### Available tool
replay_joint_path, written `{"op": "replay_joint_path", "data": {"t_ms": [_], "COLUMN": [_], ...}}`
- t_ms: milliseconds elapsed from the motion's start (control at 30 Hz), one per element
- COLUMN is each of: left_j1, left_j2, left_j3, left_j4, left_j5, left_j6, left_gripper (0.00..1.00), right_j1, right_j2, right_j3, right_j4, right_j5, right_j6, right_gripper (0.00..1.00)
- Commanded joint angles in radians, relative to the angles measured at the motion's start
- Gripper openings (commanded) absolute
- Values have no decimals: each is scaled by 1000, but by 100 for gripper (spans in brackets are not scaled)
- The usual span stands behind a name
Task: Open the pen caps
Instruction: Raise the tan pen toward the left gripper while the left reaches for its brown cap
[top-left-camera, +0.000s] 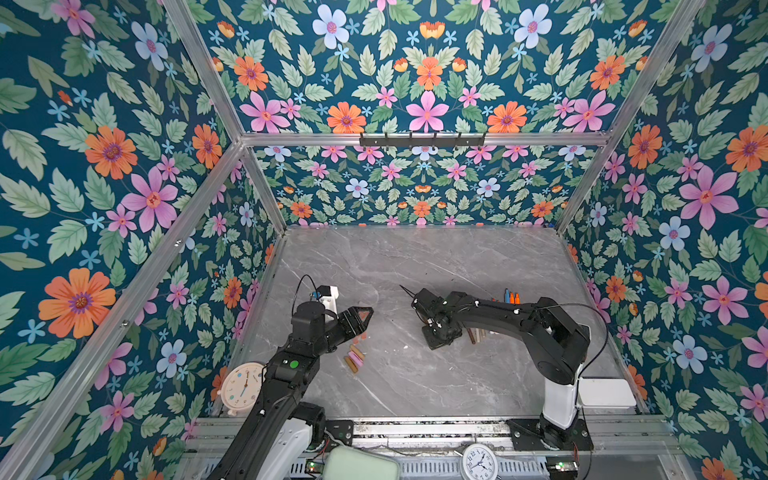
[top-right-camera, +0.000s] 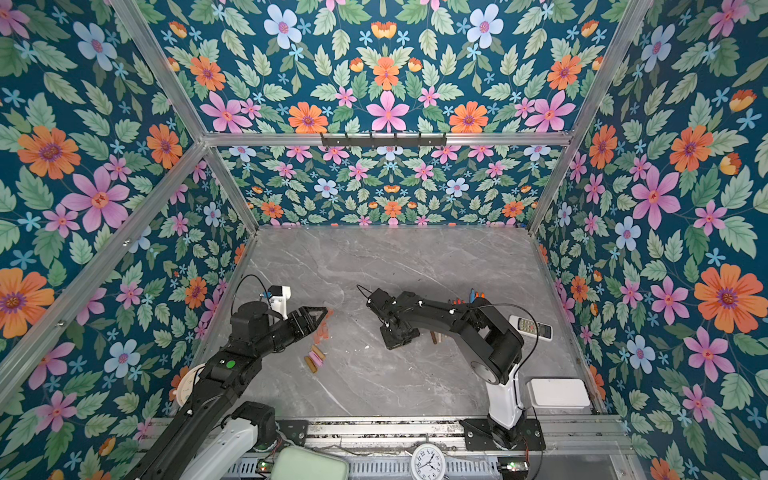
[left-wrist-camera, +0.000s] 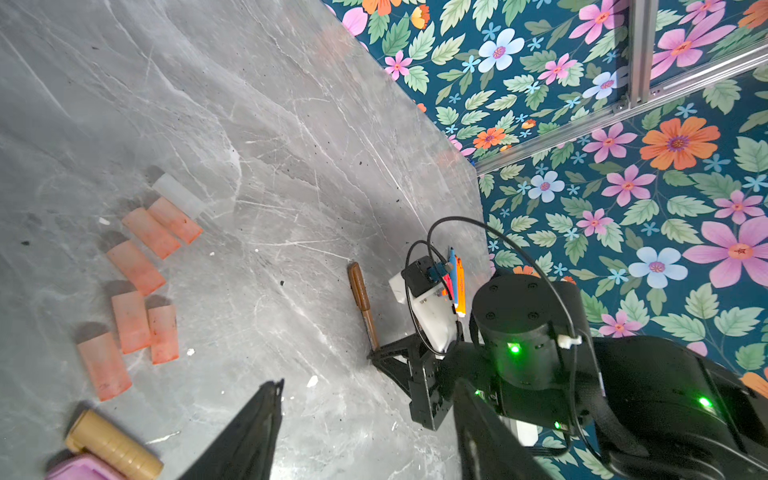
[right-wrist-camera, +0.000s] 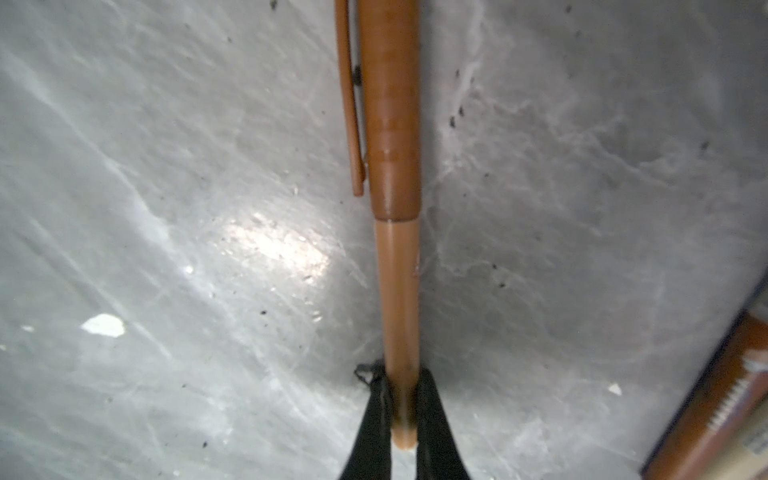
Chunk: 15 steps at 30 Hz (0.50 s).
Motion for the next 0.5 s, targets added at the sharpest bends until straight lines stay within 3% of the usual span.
{"op": "replay_joint_path", "data": {"t_ms": [0, 200, 467], "left_j1": [-2, -6, -53], "left_j2": [-9, -9, 20], "left_j3": [-30, -188, -302], "left_j4": [61, 294, 554], "left_j5": [20, 102, 82], "left_j6": [-59, -250, -360], "left_gripper": [67, 72, 71], "right_j1": [-1, 0, 2], "right_j2": [-13, -65, -222], "right_j3": [-9, -5, -94], "right_j4": [20, 57, 138], "right_j5": [13, -29, -276], "right_j6": [-29, -68, -74], "right_gripper": [0, 0, 0]}}
